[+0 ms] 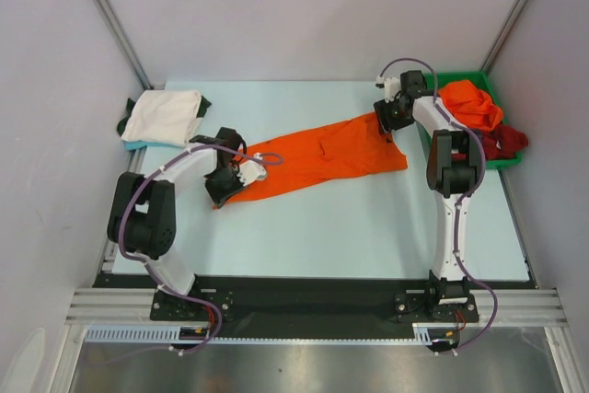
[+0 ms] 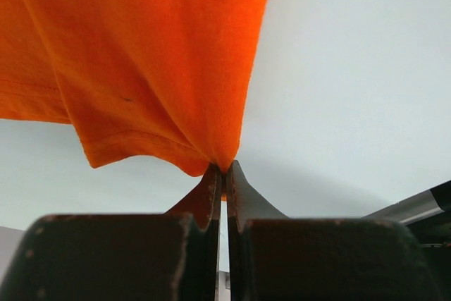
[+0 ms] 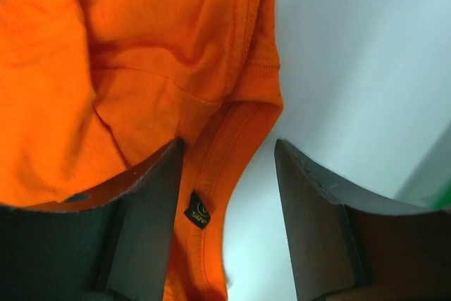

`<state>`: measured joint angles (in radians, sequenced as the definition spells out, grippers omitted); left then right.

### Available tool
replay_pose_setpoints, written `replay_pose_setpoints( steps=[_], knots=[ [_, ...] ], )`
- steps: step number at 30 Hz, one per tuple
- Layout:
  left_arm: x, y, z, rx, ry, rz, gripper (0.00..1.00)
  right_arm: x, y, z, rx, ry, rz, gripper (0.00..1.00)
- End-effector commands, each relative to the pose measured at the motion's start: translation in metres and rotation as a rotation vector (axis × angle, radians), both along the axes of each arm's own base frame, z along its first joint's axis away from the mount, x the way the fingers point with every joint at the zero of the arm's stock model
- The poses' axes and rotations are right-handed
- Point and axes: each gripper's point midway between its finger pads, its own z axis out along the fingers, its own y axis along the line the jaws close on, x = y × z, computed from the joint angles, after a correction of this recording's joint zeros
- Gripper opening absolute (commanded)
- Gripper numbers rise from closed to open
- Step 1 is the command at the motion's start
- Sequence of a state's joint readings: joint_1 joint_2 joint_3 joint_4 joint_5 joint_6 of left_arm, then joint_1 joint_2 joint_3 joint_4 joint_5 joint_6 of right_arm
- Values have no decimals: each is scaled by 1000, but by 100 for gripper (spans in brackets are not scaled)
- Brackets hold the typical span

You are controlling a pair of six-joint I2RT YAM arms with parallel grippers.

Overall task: Fold and stack the t-shirts
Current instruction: Fold the tshirt

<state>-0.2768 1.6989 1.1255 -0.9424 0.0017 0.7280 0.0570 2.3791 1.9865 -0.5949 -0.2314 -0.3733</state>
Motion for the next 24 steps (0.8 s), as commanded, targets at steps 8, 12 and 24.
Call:
replay_pose_setpoints(
  steps=[8,12,24],
  knots=[
    [-35,-9,16,1,17,6,0,15,8,-4,50,-9,19,0],
    [-51,-12,17,2,24,-5,0,30,18,0,70,-44,28,0],
    [-94,-37,19,-11,107,-98,0,84,53,12,102,-199,47,0]
  ],
)
